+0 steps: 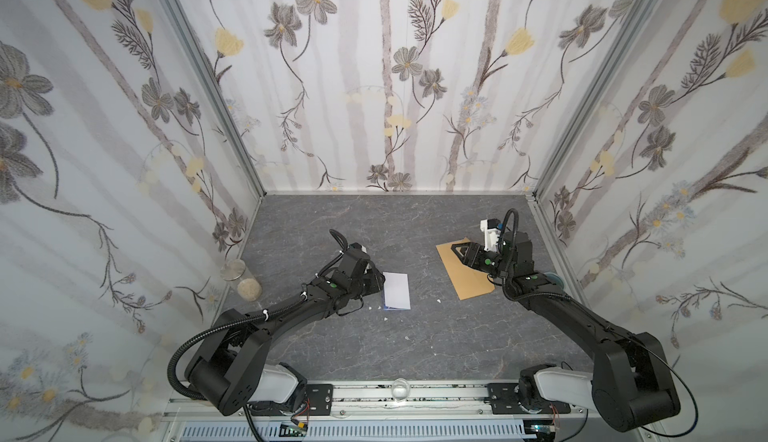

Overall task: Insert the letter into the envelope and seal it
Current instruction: 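Lower the folded sheet onto the table with the left gripper while right moves to envelope, then grasp the tan envelope edge with the right gripper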

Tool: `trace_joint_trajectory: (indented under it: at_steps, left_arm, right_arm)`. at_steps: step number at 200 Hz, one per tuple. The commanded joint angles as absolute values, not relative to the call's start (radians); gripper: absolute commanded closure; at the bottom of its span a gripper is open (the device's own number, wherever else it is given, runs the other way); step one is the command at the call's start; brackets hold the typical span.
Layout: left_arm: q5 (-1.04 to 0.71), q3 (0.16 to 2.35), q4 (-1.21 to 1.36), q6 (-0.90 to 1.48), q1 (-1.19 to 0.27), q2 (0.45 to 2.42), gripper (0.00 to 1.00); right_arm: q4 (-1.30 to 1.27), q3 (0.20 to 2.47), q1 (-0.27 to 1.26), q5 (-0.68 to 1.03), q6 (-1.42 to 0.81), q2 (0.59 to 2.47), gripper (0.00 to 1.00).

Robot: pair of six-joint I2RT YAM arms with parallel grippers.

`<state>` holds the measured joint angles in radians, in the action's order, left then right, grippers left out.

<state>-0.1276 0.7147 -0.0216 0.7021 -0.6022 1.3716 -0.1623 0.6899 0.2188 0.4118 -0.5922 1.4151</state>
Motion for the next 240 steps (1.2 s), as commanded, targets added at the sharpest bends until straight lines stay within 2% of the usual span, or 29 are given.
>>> trace_joint_trajectory:
  at_steps: [1,51,101,167,240]
  left_arm:
    - [-0.106,0.737,-0.015,0.675,-0.6,1.354,0.58]
    - [-0.126,0.77,-0.002,0.65,-0.594,1.347,0.55]
    - [-0.179,0.753,0.076,0.674,-0.57,1.333,0.54]
    - [-0.204,0.703,0.133,0.704,-0.537,1.308,0.54]
    - [-0.225,0.68,0.152,0.71,-0.51,1.301,0.54]
  right_arm:
    - [-0.019,0.703,0.177,0.245,-0.508,1.414,0.49]
    - [0.031,0.72,0.083,0.094,-0.435,1.469,0.49]
    - [0.044,0.798,0.049,0.041,-0.382,1.616,0.48]
    - [0.035,0.883,0.049,0.082,-0.357,1.758,0.51]
    - [0.015,0.913,0.052,0.155,-0.367,1.807,0.62]
